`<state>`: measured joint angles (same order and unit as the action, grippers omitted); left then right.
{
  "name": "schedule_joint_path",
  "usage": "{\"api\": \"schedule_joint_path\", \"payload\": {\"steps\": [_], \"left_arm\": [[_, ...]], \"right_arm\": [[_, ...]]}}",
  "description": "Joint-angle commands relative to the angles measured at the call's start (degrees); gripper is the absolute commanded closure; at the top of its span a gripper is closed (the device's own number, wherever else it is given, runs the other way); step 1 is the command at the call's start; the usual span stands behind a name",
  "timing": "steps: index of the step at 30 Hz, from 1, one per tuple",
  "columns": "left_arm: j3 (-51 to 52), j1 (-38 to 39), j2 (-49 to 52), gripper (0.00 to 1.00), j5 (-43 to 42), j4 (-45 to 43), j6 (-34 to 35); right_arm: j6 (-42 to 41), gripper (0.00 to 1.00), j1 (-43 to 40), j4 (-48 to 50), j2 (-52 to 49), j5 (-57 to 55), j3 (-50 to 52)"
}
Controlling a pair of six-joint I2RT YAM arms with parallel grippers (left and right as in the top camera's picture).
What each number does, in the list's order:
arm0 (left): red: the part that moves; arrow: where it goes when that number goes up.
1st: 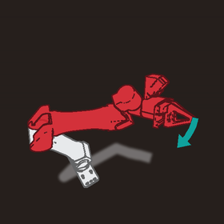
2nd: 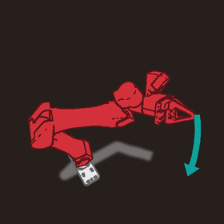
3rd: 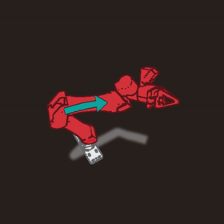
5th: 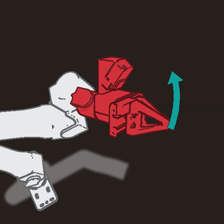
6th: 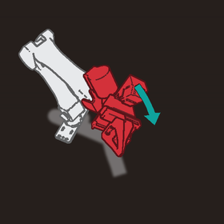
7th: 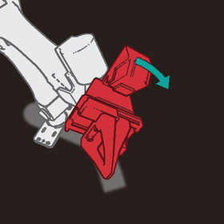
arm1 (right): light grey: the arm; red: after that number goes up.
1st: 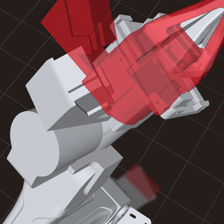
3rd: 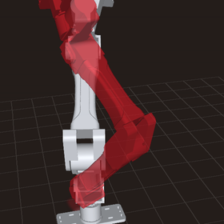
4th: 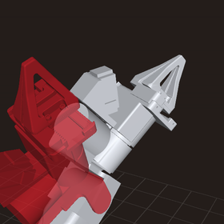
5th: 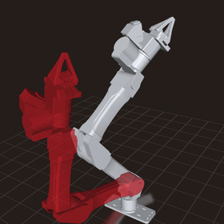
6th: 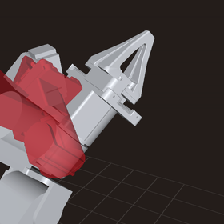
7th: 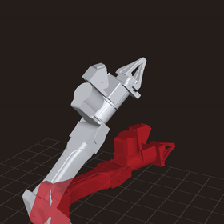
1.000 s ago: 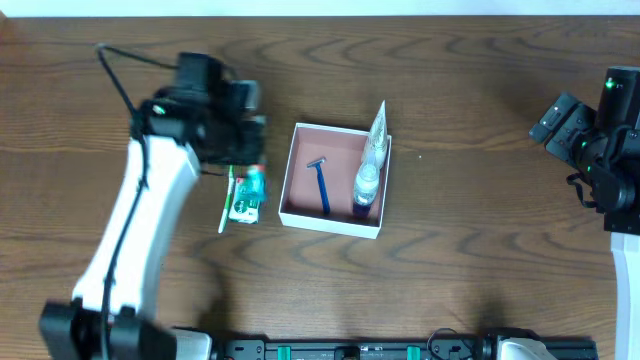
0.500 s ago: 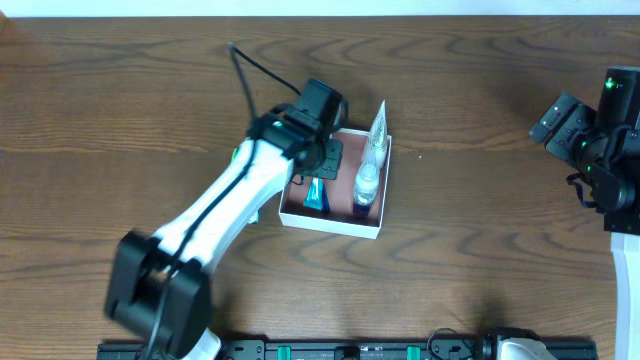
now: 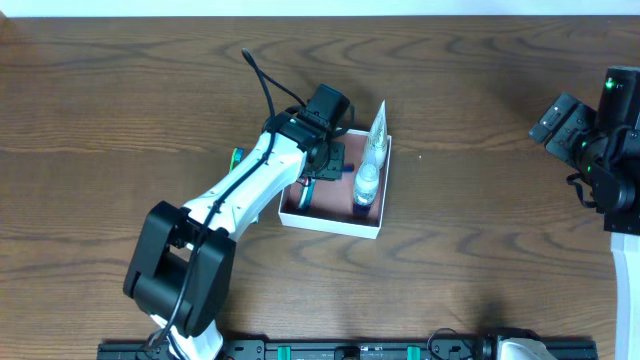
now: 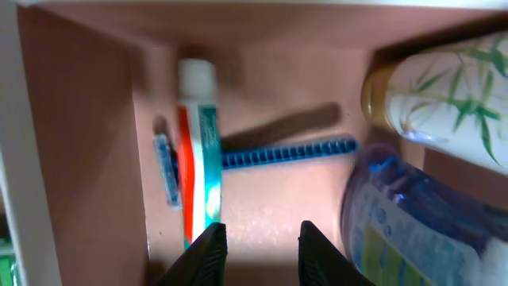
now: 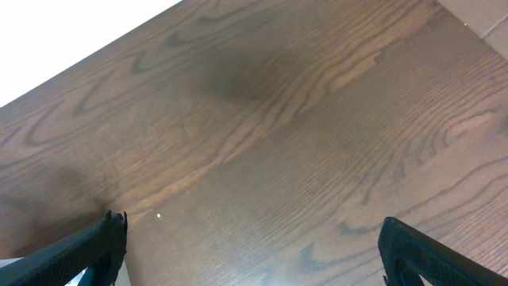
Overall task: Pack container
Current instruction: 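Grasp the Colgate toothpaste tube with left gripper, place it in box, then move left gripper to the green toothbrush and grasp its handle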
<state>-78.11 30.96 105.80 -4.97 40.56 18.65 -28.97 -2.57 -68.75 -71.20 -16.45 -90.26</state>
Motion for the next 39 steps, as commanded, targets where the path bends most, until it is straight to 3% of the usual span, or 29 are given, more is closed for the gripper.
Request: {"api": "schedule_joint_path", "payload": {"steps": [1,4,7,11,14,16,22,30,39], "left_arm": [[-1.03,0.07,-4.70,0.69,-0.98,2.01,0.72],[-2.64,-0.59,-9.44,0.68,-0.68,5.03,0.22],[-2.91,-2.47,-15.98,0.60,4.33,8.41,-1.01],[-2.84,-8.02,-21.59,0.29,13.70,14.82,-2.14],[-2.05,-14.71,-21.57,0.18,13.66,18.34,-7.21],[-0.44,-19.32,-19.96,0.16,10.05,18.97,-11.47],[2.12,-28.30,-10.19,0.18,3.65,15.67,-15.91],[2.12,-29.29,1.09,0.24,3.65,10.64,-20.48],[2.14,-29.29,6.97,0.45,3.65,7.19,-20.74]], "right_arm": [[0.13,0.01,-0.42,-0.04,-0.07,-0.44,-0.37],[0.13,0.01,-0.42,-0.04,-0.07,-0.44,-0.37],[0.13,0.01,-0.42,-0.04,-0.07,-0.44,-0.37],[0.13,0.01,-0.42,-0.04,-0.07,-0.42,-0.37],[0.13,0.01,-0.42,-0.04,-0.07,-0.44,-0.37],[0.13,0.01,-0.42,-0.04,-0.07,-0.44,-0.37],[0.13,0.01,-0.42,-0.04,-0.07,-0.42,-0.37],[0.13,0.01,-0.42,-0.04,-0.07,-0.42,-0.37],[0.13,0.01,-0.42,-0.04,-0.07,-0.44,-0.37]]}}
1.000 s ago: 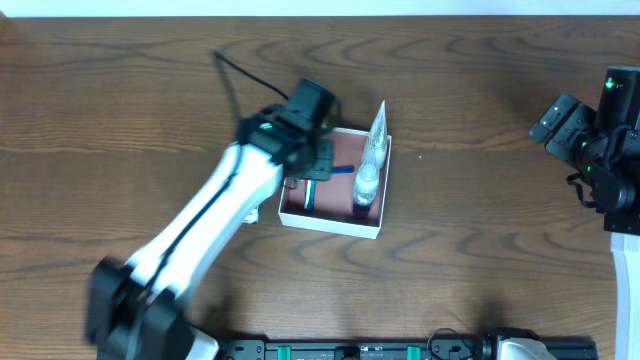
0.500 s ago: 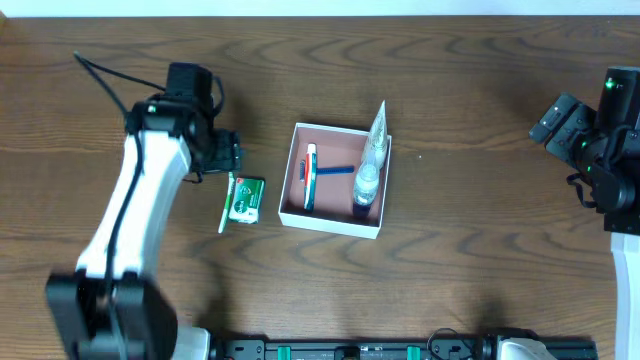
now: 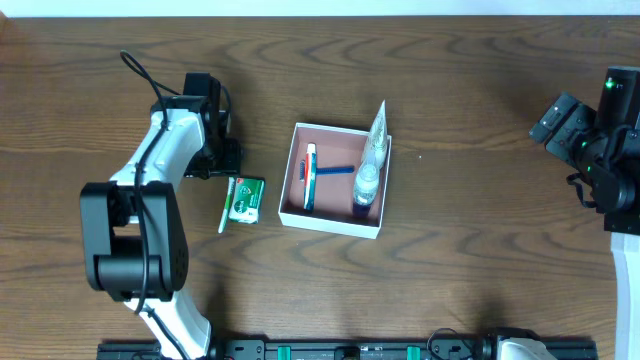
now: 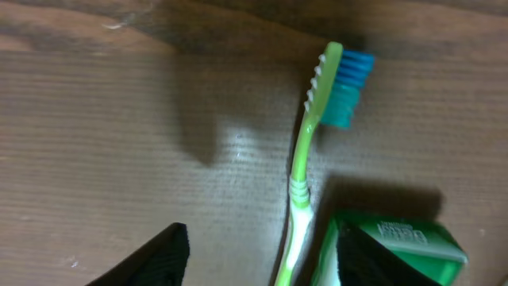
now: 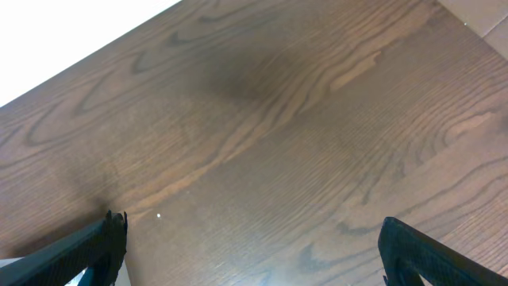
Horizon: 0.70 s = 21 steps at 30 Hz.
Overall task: Pack container
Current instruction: 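Move left gripper to the green toothbrush and grasp its handle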
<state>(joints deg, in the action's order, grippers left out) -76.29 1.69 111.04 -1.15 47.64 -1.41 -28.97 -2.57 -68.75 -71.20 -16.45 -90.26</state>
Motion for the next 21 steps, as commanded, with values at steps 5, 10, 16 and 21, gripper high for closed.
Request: {"api": "schedule_joint_path", "payload": {"steps": [5,10,16,21], "left_arm": [[0.33,-0.02,3.28,0.46,-0.74,0.66,-0.70],[0.33,-0.02,4.70,0.51,-4.46,0.94,-0.66],[0.33,-0.02,4.70,0.68,-4.26,0.66,-0.68],[0.33,-0.02,4.70,0.69,-4.26,0.90,-0.70]], "right_arm": [[0.13,0.01,-0.42,-0.04,-0.07,-0.44,-0.37],[0.13,0.01,-0.42,-0.04,-0.07,-0.42,-0.37],[0.13,0.01,-0.42,-0.04,-0.07,-0.44,-0.37],[0.13,0.01,-0.42,-0.04,-0.07,-0.42,-0.37]]}}
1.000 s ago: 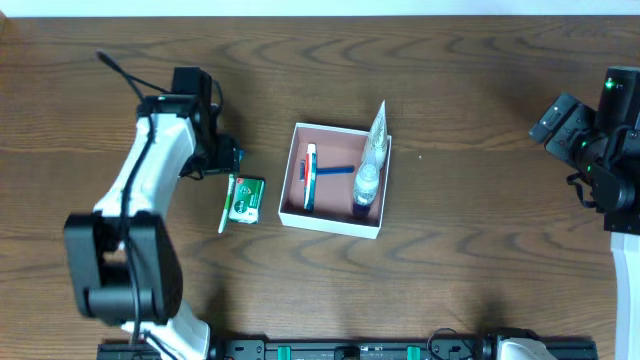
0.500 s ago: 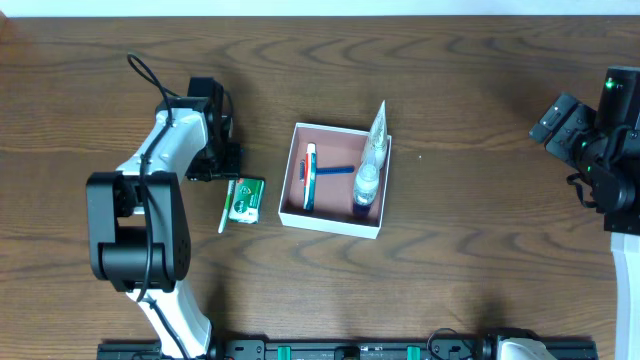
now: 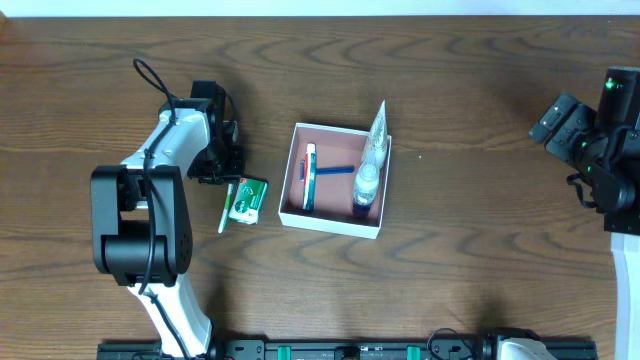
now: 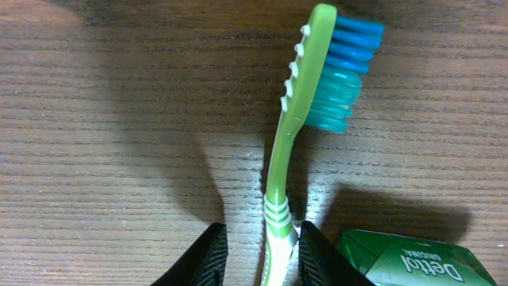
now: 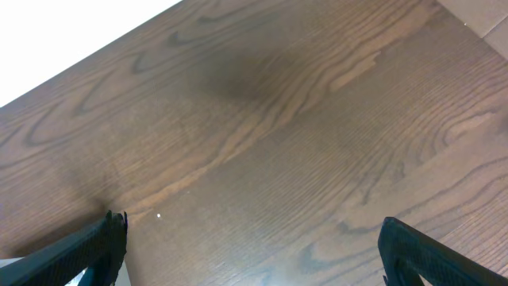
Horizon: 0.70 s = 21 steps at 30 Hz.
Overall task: Pack container
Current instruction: 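Move left gripper to the green toothbrush and grasp its handle, then carry the toothbrush into the box and release it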
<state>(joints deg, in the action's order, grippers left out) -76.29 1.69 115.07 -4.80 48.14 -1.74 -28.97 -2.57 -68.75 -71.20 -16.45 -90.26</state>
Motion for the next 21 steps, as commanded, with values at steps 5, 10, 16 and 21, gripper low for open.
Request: {"api": "schedule_joint_path", "payload": {"steps": [5,10,16,21], "left_arm": [[1.01,-0.02,0.68,0.69,-0.61,0.46,-0.39],[3.28,-0.02,0.68,0.70,-0.61,-0.98,-0.39],[3.06,-0.02,-0.24,0.92,-0.57,-0.35,-0.42],[-0.52,0.00,-5.31,0.94,-0.57,4.33,-0.35]], "right_arm": [[0.13,0.01,-0.42,-0.04,-0.07,-0.44,-0.37],[0.13,0.01,-0.42,-0.04,-0.07,-0.42,-0.37],[0.13,0.01,-0.42,-0.04,-0.07,-0.44,-0.37],[0.13,0.01,-0.42,-0.04,-0.07,-0.44,-0.37]]}}
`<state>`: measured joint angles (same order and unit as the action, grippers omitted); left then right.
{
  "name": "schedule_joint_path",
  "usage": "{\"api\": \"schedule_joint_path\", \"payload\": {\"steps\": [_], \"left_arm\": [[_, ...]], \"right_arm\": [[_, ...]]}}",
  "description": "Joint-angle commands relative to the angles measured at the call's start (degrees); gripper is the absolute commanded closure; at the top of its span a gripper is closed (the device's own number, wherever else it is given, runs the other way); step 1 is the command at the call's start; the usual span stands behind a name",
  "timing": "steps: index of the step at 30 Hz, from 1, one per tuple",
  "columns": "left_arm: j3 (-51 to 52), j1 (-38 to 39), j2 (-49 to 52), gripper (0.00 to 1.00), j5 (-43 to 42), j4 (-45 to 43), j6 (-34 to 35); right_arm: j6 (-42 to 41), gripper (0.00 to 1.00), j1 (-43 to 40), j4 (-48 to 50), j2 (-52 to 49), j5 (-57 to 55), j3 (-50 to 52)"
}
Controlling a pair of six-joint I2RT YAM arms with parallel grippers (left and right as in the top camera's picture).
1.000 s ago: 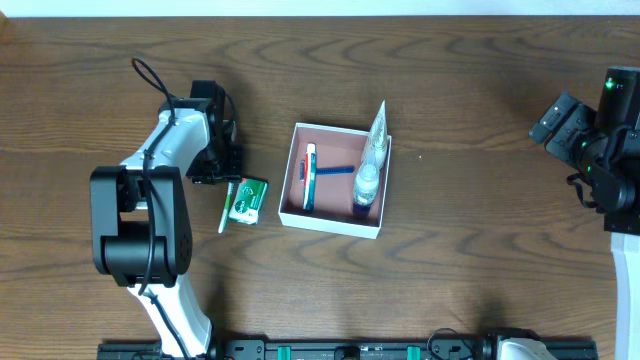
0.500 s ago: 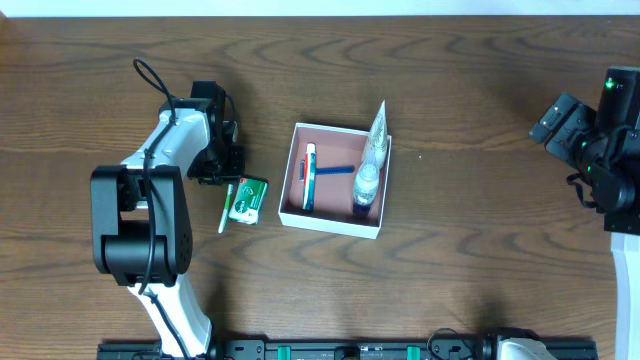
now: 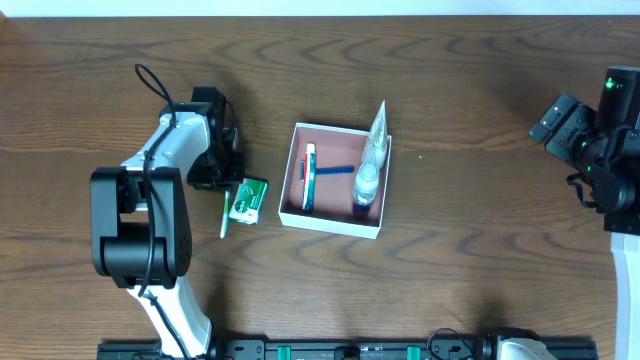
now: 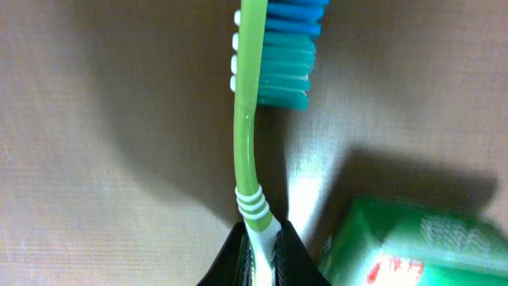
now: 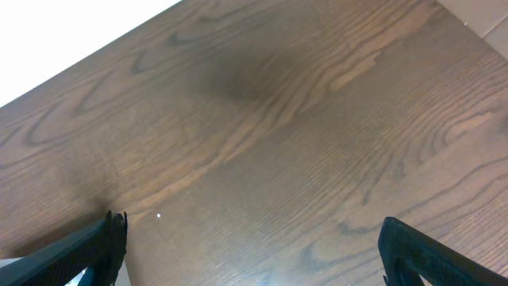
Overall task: Pack container
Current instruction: 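Carry the toothbrush into the box and release it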
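Note:
A green toothbrush (image 4: 248,143) with blue bristles lies on the table left of the box; my left gripper (image 4: 260,250) is shut on its handle. Overhead, the left gripper (image 3: 218,180) sits at the brush (image 3: 224,215), beside a green soap packet (image 3: 246,198). The white box (image 3: 293,150) with a pink floor holds a toothpaste tube (image 3: 310,176), a blue comb (image 3: 338,170), a small bottle (image 3: 366,186) and a sachet (image 3: 378,125). My right gripper (image 5: 252,246) stands open over bare wood at the far right.
The green soap packet (image 4: 413,242) lies right against the toothbrush. The right arm (image 3: 600,140) is at the table's right edge. A black rail (image 3: 350,350) runs along the front edge.
My left gripper has shut on the toothbrush handle, where its fingers stood either side of it. The brush now points straight up in the wrist view. The right arm has not moved.
My left gripper was inside the box over the toothpaste and comb. Then it was open above the toothbrush left of the box. Then its fingers straddled the handle, and now they are shut on it. The right gripper stayed open and still.

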<state>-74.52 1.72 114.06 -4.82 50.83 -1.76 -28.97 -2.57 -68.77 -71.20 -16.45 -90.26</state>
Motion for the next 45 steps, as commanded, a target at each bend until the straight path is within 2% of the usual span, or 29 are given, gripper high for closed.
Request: {"api": "schedule_joint_path", "payload": {"steps": [1,4,7,9,14,19,23,27,34,38,40,45], "left_arm": [[-3.17,-0.02,-5.77,0.94,-0.57,2.67,-0.31],[-6.21,0.74,-12.02,0.94,-0.90,6.34,0.33],[-7.87,3.28,-19.10,0.94,-5.27,8.33,0.31],[-7.91,6.08,-23.69,0.94,-8.07,8.04,0.59],[-7.67,15.85,-29.11,0.94,-6.73,3.48,3.65],[-4.46,24.37,-26.60,0.94,2.05,-4.79,9.09],[-2.54,28.33,-21.16,0.94,3.02,-9.55,12.50],[-2.51,30.53,-14.69,0.94,7.82,-11.32,15.21],[-2.51,31.61,-10.08,0.94,8.26,-10.43,19.56],[-2.51,31.80,-10.08,0.83,5.90,-10.29,19.71],[-2.51,31.85,-10.08,0.73,3.65,-10.14,19.74],[-5.07,31.71,-11.08,0.73,2.69,-7.37,19.67]], "right_arm": [[0.13,0.01,-0.42,-0.02,-0.07,-0.42,-0.37],[0.13,0.01,-0.42,-0.02,-0.07,-0.42,-0.37],[0.13,0.01,-0.42,-0.02,-0.07,-0.44,-0.37],[0.13,0.01,-0.42,-0.02,-0.07,-0.42,-0.37],[0.13,0.01,-0.42,-0.02,-0.07,-0.42,-0.37],[0.13,0.01,-0.42,-0.02,-0.07,-0.44,-0.37],[0.13,0.01,-0.42,-0.02,-0.07,-0.44,-0.37],[0.13,0.01,-0.42,-0.02,-0.07,-0.42,-0.37],[0.13,0.01,-0.42,-0.02,-0.07,-0.44,-0.37],[0.13,0.01,-0.42,-0.02,-0.07,-0.44,-0.37],[0.13,0.01,-0.42,-0.02,-0.07,-0.44,-0.37],[0.13,0.01,-0.42,-0.02,-0.07,-0.42,-0.37]]}}
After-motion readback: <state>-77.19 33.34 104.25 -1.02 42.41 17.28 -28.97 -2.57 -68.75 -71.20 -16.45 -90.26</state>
